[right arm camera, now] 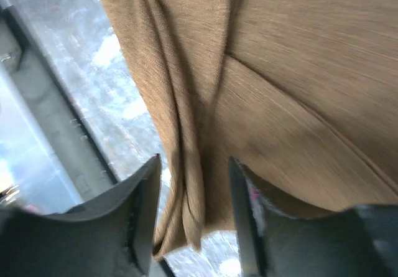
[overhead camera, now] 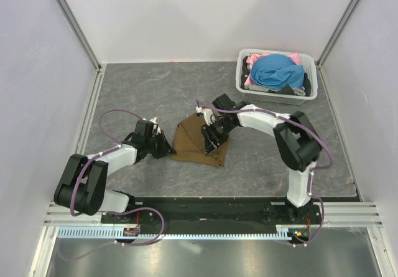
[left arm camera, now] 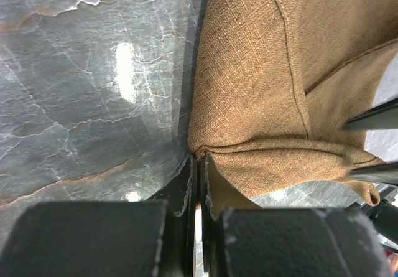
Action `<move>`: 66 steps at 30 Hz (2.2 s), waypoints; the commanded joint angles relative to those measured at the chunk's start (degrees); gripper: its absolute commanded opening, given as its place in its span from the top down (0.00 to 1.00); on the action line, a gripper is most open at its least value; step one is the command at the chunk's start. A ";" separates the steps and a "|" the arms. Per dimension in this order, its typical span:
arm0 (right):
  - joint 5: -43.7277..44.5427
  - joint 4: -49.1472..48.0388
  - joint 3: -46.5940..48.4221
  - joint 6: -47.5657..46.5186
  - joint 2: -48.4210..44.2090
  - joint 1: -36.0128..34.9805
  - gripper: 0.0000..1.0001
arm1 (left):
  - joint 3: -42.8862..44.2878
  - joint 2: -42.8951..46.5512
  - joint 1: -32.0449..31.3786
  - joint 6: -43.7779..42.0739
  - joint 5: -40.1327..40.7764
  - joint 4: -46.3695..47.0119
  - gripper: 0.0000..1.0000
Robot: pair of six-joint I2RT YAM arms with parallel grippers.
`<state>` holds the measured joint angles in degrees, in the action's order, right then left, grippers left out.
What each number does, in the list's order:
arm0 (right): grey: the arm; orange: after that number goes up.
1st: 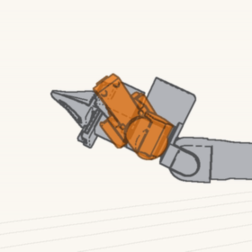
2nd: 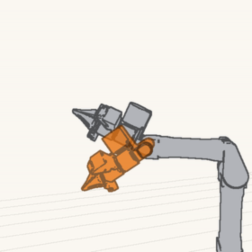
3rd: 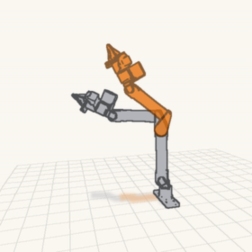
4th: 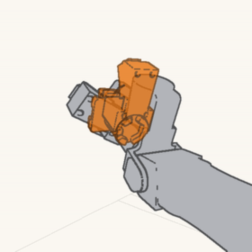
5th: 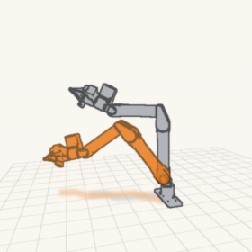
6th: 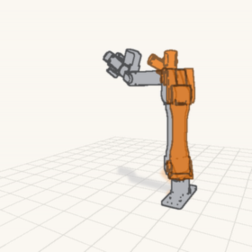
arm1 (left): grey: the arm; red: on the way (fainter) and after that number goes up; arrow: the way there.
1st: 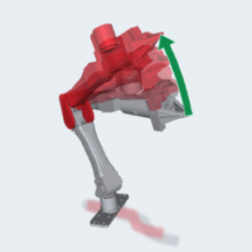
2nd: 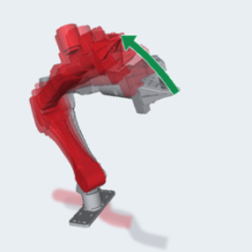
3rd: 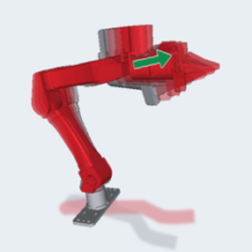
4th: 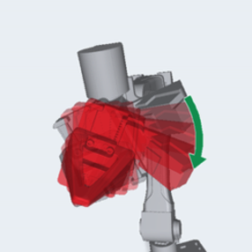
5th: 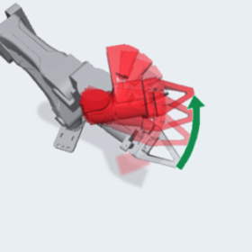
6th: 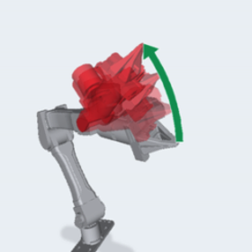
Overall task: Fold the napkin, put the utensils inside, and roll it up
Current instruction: Roll the napkin with the utensil
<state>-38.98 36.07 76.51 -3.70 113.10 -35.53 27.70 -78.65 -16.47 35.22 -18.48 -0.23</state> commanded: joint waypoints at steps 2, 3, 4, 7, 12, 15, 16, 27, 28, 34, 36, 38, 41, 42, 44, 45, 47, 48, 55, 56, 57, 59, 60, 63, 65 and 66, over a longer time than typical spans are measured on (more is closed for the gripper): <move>18.47 -5.40 -5.84 1.68 -14.29 -1.73 0.41 | 4.37 -1.77 -0.05 -2.96 2.75 -8.11 0.98; 19.63 -5.49 -7.59 1.86 -15.70 -2.78 0.41 | 4.81 -1.77 -0.05 -3.14 3.10 -8.82 0.98; 20.78 -5.66 -8.47 2.21 -18.67 -3.40 0.41 | 5.16 -1.77 -0.05 -3.14 3.01 -9.95 0.98; 17.73 -6.01 -10.59 3.70 -22.74 -5.16 0.41 | 6.22 -1.94 -0.05 -3.32 2.75 -11.02 0.98; 9.64 -5.75 -12.79 8.97 -22.58 -9.38 0.41 | 7.10 -2.47 -0.05 -4.11 2.84 -12.34 0.98; 6.30 -5.75 -14.19 9.59 -21.17 -11.58 0.43 | 7.45 -2.65 -0.05 -4.20 2.84 -12.78 0.98; 5.76 -5.75 -14.37 9.77 -20.73 -11.93 0.43 | 7.63 -2.65 -0.05 -4.28 2.92 -12.95 0.98; 13.67 -2.06 -12.53 8.72 -16.60 -11.67 0.44 | 8.33 -3.09 -0.05 -4.81 3.01 -13.66 0.98; 13.84 -1.89 -12.35 8.54 -16.68 -11.15 0.44 | 8.42 -3.17 -0.05 -4.81 2.92 -13.74 0.98; 13.85 -1.88 -12.61 7.40 -16.51 -7.37 0.44 | 8.51 -3.70 -0.05 -4.99 3.01 -13.75 0.98; 13.58 -2.15 -12.96 6.70 -15.28 -6.75 0.43 | 8.68 -3.88 0.03 -5.08 3.10 -13.75 0.98; 13.41 -2.41 -13.58 6.52 -13.27 -6.05 0.43 | 8.86 -4.05 -0.05 -5.25 2.92 -13.83 0.98; 13.32 -3.82 -14.90 6.52 -11.16 -5.43 0.43 | 9.12 -4.14 -0.05 -5.34 3.01 -14.09 0.98; 13.49 -4.17 -15.25 6.60 -10.80 -5.34 0.43 | 9.12 -4.14 -0.05 -5.25 3.10 -14.18 0.98; 13.58 -4.35 -15.60 6.43 -10.36 -5.08 0.43 | 9.12 -4.05 -0.05 -5.34 3.10 -14.36 0.98; 13.76 -4.26 -15.51 6.26 -10.53 -5.16 0.43 | 9.21 -4.14 -0.05 -5.25 3.10 -14.53 0.98; 13.58 -3.65 -14.46 6.08 -11.93 -5.16 0.43 | 9.47 -4.23 0.03 -5.43 3.10 -15.06 0.98; 13.76 -2.95 -12.98 5.47 -12.72 -5.16 0.43 | 9.65 -4.40 -0.05 -5.43 3.10 -15.32 0.98; 28.20 -1.88 -6.11 0.90 -19.40 -13.23 0.40 | 11.06 -6.25 -0.05 -5.87 2.31 -17.43 0.98; 30.78 -3.80 -6.28 0.46 -19.49 -14.73 0.39 | 11.32 -6.77 -0.05 -5.87 2.05 -17.44 0.98; 33.77 -5.30 -7.16 0.28 -19.50 -17.09 0.38 | 11.41 -7.13 -0.05 -5.95 1.61 -17.70 0.98; 41.13 -11.18 -8.82 -0.42 -19.41 -19.13 0.37 | 11.76 -7.57 -0.05 -6.13 1.17 -17.87 0.98; 42.57 -13.46 -11.01 -0.77 -19.41 -20.62 0.37 | 11.85 -7.57 -0.05 -6.22 0.90 -17.96 0.98; 47.41 -21.12 -13.66 -2.44 -18.71 -22.91 0.36 | 12.29 -8.01 -0.05 -6.31 0.64 -18.23 0.98; 49.17 -23.59 -13.41 -3.50 -17.04 -23.79 0.36 | 12.72 -8.44 -0.05 -6.31 0.29 -18.32 0.98; 49.96 -23.94 -13.06 -4.37 -16.51 -24.49 0.36 | 13.07 -8.80 -0.05 -6.48 0.29 -18.49 0.98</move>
<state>1.91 20.08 63.75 -4.60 94.96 -58.74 39.16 -85.62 -16.47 31.62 -18.13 -16.84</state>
